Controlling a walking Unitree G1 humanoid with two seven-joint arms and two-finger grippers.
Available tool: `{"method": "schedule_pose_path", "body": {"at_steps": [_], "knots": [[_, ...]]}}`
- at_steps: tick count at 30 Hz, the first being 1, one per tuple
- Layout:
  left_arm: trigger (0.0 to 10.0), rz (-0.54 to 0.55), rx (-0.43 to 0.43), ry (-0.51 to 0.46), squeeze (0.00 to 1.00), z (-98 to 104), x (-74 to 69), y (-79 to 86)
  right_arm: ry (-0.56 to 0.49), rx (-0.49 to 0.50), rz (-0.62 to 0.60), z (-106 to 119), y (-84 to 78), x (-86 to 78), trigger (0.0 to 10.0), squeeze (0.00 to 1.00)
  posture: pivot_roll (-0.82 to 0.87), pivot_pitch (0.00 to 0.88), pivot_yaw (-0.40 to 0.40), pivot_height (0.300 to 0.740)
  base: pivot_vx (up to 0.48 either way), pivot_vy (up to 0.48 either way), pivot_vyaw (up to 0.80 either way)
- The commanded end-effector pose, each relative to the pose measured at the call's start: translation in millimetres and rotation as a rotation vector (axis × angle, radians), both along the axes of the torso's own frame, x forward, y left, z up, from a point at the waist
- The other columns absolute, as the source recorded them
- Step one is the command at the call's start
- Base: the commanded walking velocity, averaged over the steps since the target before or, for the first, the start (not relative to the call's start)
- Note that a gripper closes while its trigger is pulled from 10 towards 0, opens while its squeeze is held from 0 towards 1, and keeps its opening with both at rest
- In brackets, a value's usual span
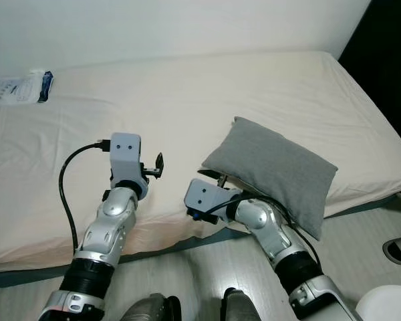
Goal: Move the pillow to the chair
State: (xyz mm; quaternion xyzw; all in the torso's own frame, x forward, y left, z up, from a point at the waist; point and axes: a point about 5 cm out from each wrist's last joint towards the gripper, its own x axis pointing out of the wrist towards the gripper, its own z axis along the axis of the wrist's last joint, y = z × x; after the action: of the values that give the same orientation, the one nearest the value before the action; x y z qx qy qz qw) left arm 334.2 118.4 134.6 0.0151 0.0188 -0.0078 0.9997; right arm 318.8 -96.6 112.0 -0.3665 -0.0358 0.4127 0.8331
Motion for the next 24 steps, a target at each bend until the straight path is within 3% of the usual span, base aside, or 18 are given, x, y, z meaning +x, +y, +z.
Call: {"method": "schedule_pose_path", "body": {"at_steps": [1, 6, 12, 18, 23, 24], "knots": [[10.0, 0.009, 0.007, 0.027, 0.0, -8, -3.6, 7.2, 0.011, 0.003, 0.005, -4, 4.0, -3.1, 10.0, 0.0, -0.06, 0.208, 0.024, 0.74, 0.0, 0.0, 0.0], [10.0, 0.011, 0.026, 0.047, 0.0, -15, -4.8, 13.9, 0.012, 0.006, 0.008, -7, 12.2, -4.7, 10.0, 0.0, -0.12, 0.197, 0.036, 0.74, 0.0, 0.0, 0.0], [10.0, 0.025, -0.006, 0.009, 0.0, -3, -0.5, 1.7, 0.013, 0.002, -0.001, -7, 5.6, -3.5, 10.0, 0.0, -0.04, 0.187, -0.033, 0.74, 0.0, 0.0, 0.0], [10.0, 0.058, -0.006, 0.017, 0.0, -9, -7.5, 13.4, 0.017, 0.003, 0.004, -7, 8.3, -3.0, 10.0, 0.0, -0.07, 0.184, -0.036, 0.74, 0.0, 0.0, 0.0], [10.0, 0.062, -0.01, 0.019, 0.0, -9, -10.0, 13.1, 0.011, -0.003, -0.004, -7, 7.6, -2.9, 10.0, 0.0, -0.07, 0.177, -0.029, 0.74, 0.0, 0.0, 0.0], [10.0, 0.055, -0.011, 0.018, 0.0, -9, -9.4, 10.0, 0.02, 0.031, -0.006, -5, 6.6, -2.4, 10.0, 0.0, -0.07, 0.178, -0.023, 0.74, 0.0, 0.0, 0.0]]}}
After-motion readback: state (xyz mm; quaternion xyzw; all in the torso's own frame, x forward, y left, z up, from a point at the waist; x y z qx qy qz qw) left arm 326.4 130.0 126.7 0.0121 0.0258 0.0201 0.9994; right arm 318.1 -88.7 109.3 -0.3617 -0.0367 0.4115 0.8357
